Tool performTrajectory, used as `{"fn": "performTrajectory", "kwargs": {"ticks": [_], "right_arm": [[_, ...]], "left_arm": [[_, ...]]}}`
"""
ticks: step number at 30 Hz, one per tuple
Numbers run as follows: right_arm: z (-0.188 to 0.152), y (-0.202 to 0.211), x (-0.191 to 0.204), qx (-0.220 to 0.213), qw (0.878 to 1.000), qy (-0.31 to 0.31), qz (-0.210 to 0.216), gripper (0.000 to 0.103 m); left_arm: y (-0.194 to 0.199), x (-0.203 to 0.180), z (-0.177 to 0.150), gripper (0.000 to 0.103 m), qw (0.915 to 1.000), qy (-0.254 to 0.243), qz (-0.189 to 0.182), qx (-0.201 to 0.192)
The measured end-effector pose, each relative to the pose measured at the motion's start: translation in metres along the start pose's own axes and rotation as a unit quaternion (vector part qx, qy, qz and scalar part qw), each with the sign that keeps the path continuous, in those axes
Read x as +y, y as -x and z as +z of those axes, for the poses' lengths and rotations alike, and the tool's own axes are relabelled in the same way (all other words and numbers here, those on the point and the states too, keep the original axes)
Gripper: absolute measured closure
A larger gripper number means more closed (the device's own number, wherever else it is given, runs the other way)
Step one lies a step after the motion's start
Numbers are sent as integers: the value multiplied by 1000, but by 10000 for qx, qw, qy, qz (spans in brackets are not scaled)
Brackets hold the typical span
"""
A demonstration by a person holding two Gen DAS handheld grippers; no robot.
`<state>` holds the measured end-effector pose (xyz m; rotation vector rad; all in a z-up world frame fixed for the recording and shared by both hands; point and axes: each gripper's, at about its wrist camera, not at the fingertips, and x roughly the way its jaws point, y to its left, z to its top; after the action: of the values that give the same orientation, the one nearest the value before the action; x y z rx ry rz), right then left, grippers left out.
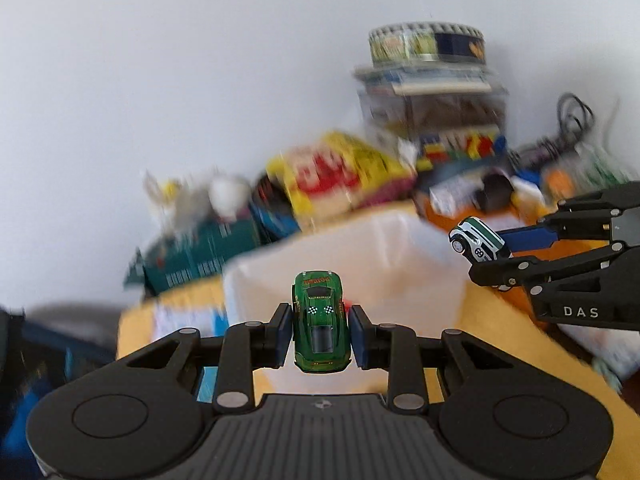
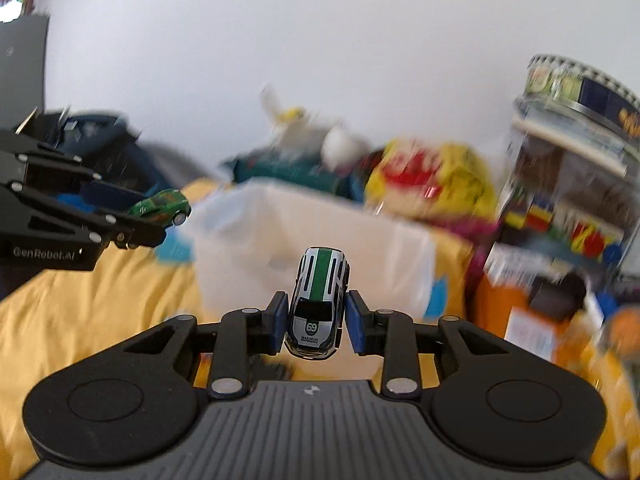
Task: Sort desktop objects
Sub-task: 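Carry both toy cars over the white bin and open both tools, then move both open tools back over the toy pile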
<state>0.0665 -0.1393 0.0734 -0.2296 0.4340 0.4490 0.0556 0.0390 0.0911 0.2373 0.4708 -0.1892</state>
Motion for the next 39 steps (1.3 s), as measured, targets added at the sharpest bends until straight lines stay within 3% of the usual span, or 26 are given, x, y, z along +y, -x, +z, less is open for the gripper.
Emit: {"fn": "performTrajectory", "kwargs": {"ticks": [6, 10, 12, 16, 19, 24, 26, 28, 30, 39], "right_arm": [[35, -51, -15, -160, 9971, -709, -207, 69], [39, -85, -7, 5, 9985, -419, -364, 69], [35, -101, -4, 177, 9985, -380, -351, 69], [21, -122, 0, 451, 9978, -384, -294, 67], [15, -123, 5, 525, 9979, -249, -299, 63], [18, -107, 4, 339, 9986, -319, -241, 59], [23, -99, 5, 199, 9993, -248, -219, 58], [26, -84, 5, 33, 9997, -192, -134, 55], [25, -66, 3, -91, 9998, -154, -37, 53], [5, -16, 3, 65, 9987, -80, 496, 53]], "left_arm": [[-45, 7, 42, 69, 9991, 117, 239, -344], [-90, 9, 44, 69, 9996, 95, 261, 0], [-112, 14, 36, 69, 9991, 326, 160, 205], [-136, 13, 20, 67, 9975, 292, 277, 580], [-129, 11, 16, 54, 9981, 132, 254, 537], [-103, 12, 22, 52, 9992, 108, 283, 278], [-84, 13, 24, 46, 9994, 134, 311, 112], [-63, 11, 20, 34, 9993, 173, 319, -87], [-44, 7, 11, 33, 9994, 161, 251, -179], [1, -24, -56, 32, 9989, 65, -36, 467]]}}
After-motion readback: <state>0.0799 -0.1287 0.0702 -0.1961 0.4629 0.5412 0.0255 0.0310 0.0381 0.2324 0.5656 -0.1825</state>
